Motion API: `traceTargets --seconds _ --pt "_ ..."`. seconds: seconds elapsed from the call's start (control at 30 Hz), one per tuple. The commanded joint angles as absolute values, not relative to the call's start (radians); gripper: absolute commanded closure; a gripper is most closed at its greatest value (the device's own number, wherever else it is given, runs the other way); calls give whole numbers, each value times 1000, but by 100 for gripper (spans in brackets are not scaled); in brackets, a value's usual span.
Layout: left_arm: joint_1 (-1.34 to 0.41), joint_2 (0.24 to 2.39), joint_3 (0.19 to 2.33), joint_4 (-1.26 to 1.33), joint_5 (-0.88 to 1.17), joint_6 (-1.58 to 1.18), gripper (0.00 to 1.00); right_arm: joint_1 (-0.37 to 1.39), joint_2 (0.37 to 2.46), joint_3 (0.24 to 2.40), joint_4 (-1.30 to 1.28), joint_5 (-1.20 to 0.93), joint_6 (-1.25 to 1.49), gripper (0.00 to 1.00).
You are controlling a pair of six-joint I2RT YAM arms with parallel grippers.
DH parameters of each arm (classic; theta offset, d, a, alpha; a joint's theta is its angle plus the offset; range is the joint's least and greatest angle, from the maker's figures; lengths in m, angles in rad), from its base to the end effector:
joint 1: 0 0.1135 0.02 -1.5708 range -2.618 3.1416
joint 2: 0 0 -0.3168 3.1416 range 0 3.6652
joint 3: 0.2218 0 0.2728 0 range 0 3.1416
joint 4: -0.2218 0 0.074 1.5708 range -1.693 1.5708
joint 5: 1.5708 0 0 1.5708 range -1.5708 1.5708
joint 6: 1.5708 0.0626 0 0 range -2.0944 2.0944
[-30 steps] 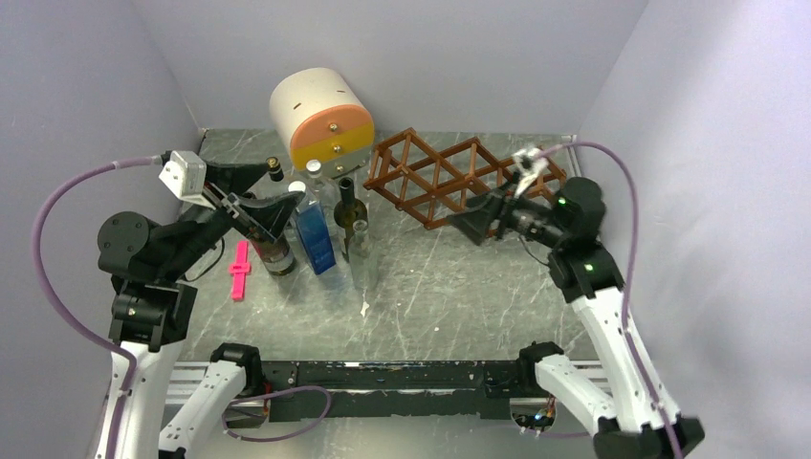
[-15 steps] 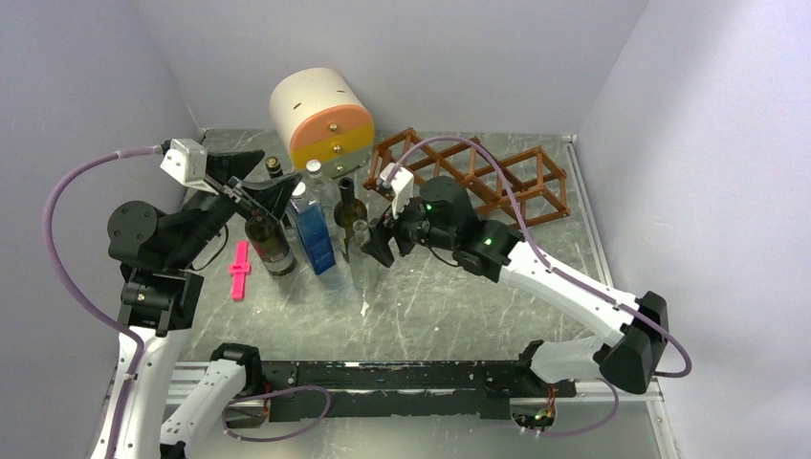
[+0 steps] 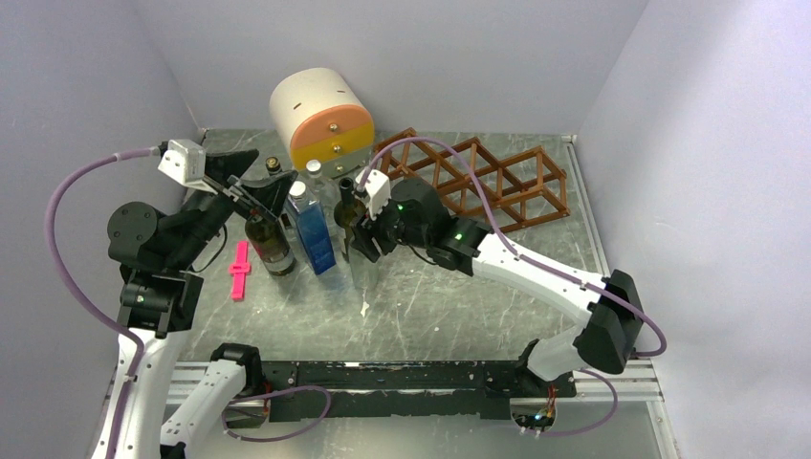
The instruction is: Put the wine bottle on the wine rack
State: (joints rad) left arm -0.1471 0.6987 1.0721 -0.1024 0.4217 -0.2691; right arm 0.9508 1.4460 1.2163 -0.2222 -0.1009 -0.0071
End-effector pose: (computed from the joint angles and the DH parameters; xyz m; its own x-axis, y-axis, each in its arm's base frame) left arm 0.1245 -0.0444 0.5053 0.1160 -0.2624 -0.9580 0.5754 0.8039 -0.1505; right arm 0.2133 0.3096 0.3662 -0.2476 -0.3590 -0.8999 -0.8642 0.5018 0.0376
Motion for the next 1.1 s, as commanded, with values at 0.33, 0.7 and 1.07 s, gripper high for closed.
traceTargets --seconds 0.33,0.7,1.07 --pt "-136 700 976 -31 784 -145 9 957 1388 1160 -69 -79 -30 85" --pt "-284 815 892 108 924 -141 4 933 1289 1243 -194 60 86 93" --pt "-590 1015 894 148 562 -82 0 886 1127 1246 -287 256 208 100"
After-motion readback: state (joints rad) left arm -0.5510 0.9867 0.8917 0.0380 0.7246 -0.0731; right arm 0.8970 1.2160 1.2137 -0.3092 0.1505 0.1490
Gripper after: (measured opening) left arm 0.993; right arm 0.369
